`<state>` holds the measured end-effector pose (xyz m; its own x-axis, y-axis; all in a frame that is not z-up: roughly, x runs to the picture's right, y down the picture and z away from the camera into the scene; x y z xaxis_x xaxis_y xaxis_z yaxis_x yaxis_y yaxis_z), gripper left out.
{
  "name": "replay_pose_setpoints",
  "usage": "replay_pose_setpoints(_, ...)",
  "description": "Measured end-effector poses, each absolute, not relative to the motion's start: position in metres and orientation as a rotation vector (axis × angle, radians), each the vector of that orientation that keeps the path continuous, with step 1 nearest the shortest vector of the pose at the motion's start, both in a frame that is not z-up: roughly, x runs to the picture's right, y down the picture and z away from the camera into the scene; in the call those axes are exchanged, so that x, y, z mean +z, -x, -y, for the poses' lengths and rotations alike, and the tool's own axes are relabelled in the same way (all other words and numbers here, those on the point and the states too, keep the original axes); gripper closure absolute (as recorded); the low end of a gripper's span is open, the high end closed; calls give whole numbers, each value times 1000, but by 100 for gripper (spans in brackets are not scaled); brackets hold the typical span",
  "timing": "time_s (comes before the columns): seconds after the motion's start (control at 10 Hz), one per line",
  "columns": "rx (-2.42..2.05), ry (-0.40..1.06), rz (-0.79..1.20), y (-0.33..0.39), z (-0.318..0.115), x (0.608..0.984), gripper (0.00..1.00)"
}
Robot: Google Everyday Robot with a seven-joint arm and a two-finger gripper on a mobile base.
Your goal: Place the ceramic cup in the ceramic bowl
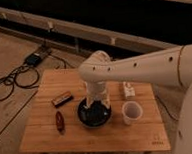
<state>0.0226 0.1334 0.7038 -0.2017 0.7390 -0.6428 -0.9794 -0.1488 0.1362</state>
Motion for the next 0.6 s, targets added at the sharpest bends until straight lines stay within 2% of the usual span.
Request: replay_pose_setpoints(0.6,1814,461,-700,-92,-160,704,35)
